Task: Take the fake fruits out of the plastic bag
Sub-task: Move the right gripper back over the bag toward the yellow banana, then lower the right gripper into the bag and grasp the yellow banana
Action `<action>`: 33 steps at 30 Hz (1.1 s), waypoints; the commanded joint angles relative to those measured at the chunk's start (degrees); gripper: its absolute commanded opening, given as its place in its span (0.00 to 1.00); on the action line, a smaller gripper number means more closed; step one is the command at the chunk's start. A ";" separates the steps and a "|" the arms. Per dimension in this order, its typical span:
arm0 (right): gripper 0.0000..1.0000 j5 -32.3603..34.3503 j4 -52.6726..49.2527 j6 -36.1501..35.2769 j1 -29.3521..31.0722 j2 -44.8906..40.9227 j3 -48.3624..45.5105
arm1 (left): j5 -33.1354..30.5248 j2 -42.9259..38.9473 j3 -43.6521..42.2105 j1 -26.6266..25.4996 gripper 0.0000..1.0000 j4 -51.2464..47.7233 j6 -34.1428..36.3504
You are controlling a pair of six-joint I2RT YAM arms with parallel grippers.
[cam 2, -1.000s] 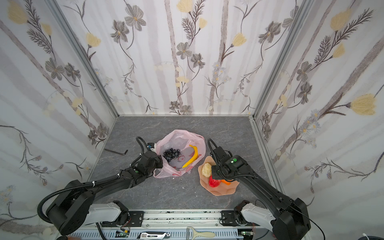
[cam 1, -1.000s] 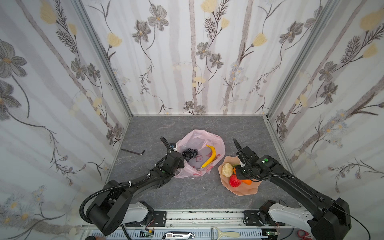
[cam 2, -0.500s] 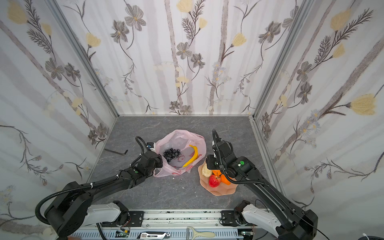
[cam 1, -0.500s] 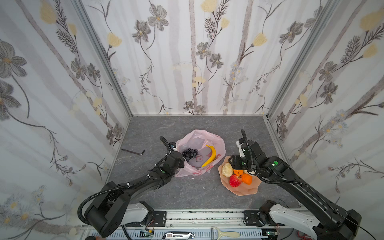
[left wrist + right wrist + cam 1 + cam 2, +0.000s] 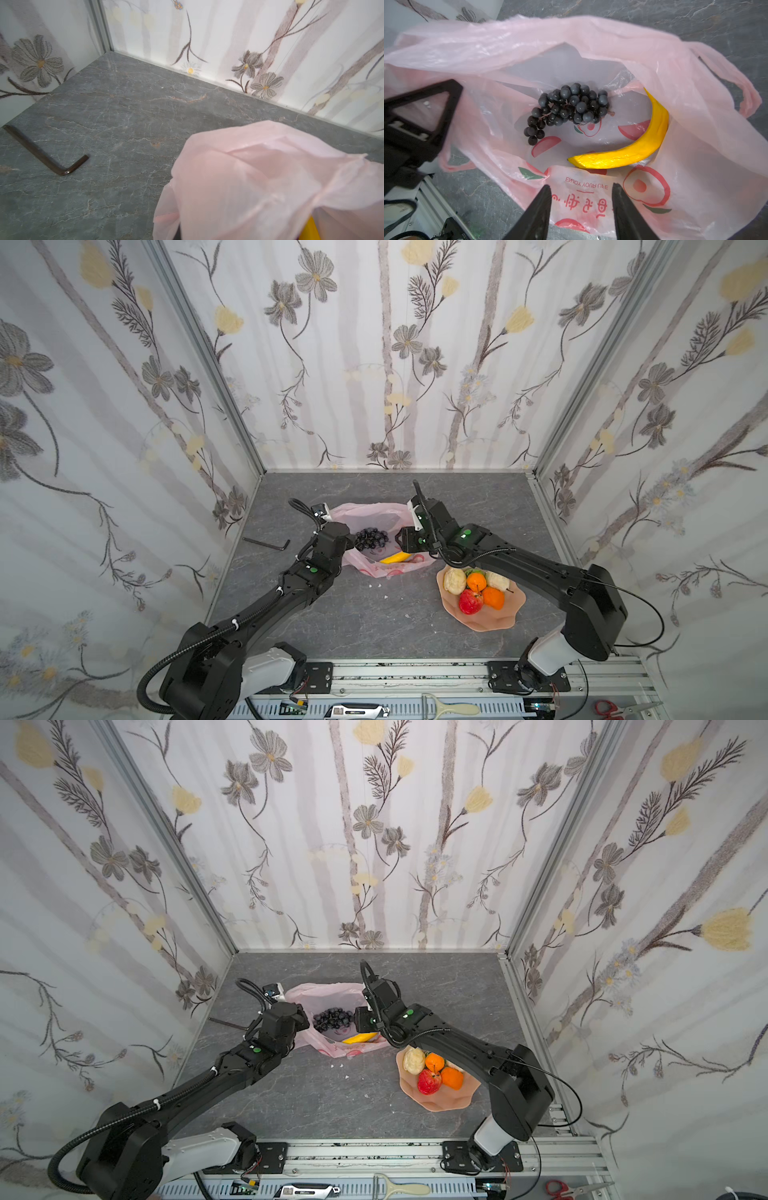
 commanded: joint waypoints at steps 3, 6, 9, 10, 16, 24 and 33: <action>0.50 -0.51 3.65 -1.39 2.03 6.94 1.79 | 0.41 -4.54 -5.44 -0.16 0.00 -4.91 -6.66; 0.50 0.66 2.73 -2.14 2.02 11.13 3.07 | 6.27 -3.03 -7.53 -0.98 0.00 -5.31 -7.16; 0.50 1.53 1.48 -2.75 2.00 14.28 4.72 | 9.11 0.48 -7.59 -3.79 0.00 -5.86 -7.54; 0.51 1.93 0.82 -2.89 1.93 15.18 5.23 | 9.94 1.34 -7.55 -4.70 0.00 -5.85 -7.75; 0.53 5.20 -2.06 -1.57 1.78 17.12 5.28 | 11.81 2.28 -8.36 -5.99 0.02 -5.75 -8.35; 0.56 6.48 -1.84 0.54 0.21 17.02 5.93 | 13.58 3.19 -10.05 -6.03 0.03 -5.47 -9.40; 0.56 12.88 -4.28 2.24 -2.48 23.26 12.68 | 15.69 0.20 -11.82 -6.59 0.03 -3.48 -7.93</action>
